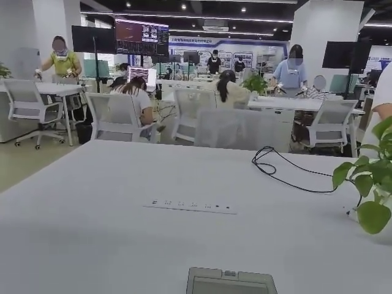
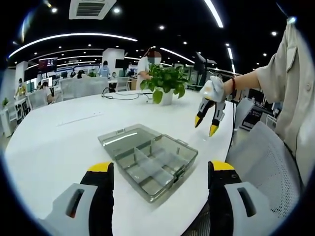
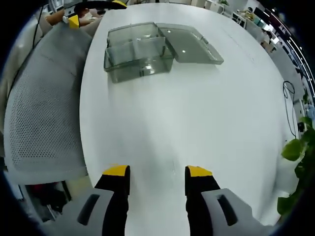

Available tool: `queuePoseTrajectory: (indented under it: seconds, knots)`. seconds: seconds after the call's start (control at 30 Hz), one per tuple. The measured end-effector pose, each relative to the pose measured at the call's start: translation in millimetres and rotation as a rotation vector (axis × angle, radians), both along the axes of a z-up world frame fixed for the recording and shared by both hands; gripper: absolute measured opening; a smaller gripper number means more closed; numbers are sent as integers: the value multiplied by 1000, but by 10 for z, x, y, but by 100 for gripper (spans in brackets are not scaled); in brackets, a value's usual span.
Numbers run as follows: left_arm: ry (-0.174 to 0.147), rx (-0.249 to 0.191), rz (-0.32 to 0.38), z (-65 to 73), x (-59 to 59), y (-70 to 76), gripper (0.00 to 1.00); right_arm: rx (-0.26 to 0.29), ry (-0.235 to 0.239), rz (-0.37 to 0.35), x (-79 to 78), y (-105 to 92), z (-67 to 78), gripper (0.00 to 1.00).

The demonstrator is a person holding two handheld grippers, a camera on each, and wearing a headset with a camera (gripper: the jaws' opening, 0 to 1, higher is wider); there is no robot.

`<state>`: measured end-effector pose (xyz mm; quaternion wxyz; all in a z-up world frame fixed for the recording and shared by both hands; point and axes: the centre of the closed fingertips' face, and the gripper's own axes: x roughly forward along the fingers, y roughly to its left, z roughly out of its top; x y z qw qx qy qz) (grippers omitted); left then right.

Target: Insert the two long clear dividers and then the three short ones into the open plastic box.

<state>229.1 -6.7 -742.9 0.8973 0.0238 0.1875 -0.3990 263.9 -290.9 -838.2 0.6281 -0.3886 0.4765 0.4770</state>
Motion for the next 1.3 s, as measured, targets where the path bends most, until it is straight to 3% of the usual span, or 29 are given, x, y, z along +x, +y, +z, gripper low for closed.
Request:
queuePoseTrajectory:
  seconds: [0.63,1.3]
  knots:
    - [13,12,19,-25,21,46,75,-88,8,116,-47,-257,-186,38]
    - [26,36,3,-60,-6,34,72,-49,33,92,-73,-252,-182,32]
